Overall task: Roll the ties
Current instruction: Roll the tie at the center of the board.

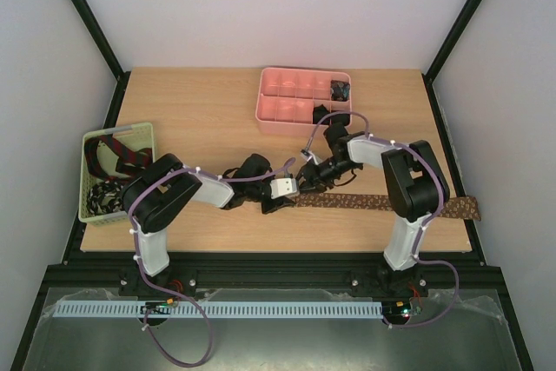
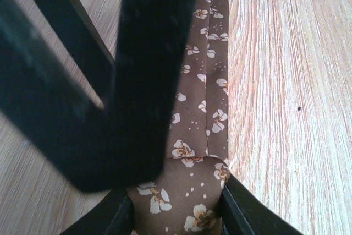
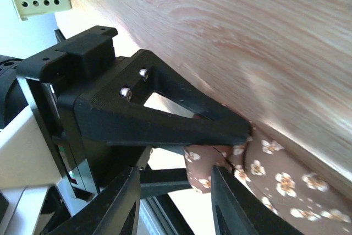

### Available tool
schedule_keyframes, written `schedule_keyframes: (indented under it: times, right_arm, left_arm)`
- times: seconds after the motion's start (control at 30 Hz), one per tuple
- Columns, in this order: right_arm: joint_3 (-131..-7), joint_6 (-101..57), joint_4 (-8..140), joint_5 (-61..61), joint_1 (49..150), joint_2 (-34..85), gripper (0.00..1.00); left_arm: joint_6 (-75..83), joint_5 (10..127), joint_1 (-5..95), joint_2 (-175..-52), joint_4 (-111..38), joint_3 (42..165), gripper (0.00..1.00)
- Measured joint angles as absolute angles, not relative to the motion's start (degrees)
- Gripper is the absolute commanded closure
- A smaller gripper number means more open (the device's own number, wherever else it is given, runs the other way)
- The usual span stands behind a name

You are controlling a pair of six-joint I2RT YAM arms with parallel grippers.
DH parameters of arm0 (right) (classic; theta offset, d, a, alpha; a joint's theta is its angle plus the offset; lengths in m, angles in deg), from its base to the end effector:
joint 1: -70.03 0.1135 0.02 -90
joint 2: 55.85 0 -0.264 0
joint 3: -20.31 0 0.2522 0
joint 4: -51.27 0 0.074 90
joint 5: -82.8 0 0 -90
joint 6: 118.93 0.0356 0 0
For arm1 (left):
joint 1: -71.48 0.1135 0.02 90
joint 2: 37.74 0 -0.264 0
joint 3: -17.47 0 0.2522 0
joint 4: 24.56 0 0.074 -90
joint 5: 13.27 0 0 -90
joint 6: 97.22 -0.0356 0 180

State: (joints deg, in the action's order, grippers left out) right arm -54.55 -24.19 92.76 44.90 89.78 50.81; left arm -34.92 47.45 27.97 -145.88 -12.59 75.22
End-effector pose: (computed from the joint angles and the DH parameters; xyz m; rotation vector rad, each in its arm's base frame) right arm 0.3082 0.1405 0.1417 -0.5511 2.6822 1.3898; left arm 0.2384 -0.2504 0.1048 1.5194 1.6408 -0.7215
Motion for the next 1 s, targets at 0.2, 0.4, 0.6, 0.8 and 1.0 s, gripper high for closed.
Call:
schedule_keyframes:
  times: [0.2, 0.4, 0.6, 0.8, 1.0]
  right_arm:
    - [-54.53, -22.42, 90.84, 45.03, 92.11, 53.23, 0.68]
    - [-54.38, -23.30, 90.84, 42.86, 92.16, 53.91, 0.65]
    - [-53.31, -23.87, 90.44, 40.22, 93.01, 53.91, 0.98]
    - [-53.72, -25.57, 91.19, 39.10, 92.77, 53.91, 0.99]
    - [-53.66, -28.85, 93.74, 42.16, 90.30, 56.36, 0.99]
  left_arm:
    - [-35.10, 47.95, 27.97, -145.88, -12.76, 75.22, 0.67]
    - [-34.92, 48.15, 27.90, -145.88, -12.76, 75.22, 0.67]
    - [-34.82, 48.28, 27.86, -145.88, -12.85, 75.28, 0.66]
    - [-34.12, 48.30, 28.06, -145.88, -12.76, 75.17, 0.43]
    - [-33.42, 46.05, 29.57, -145.29, -9.63, 72.40, 0.32]
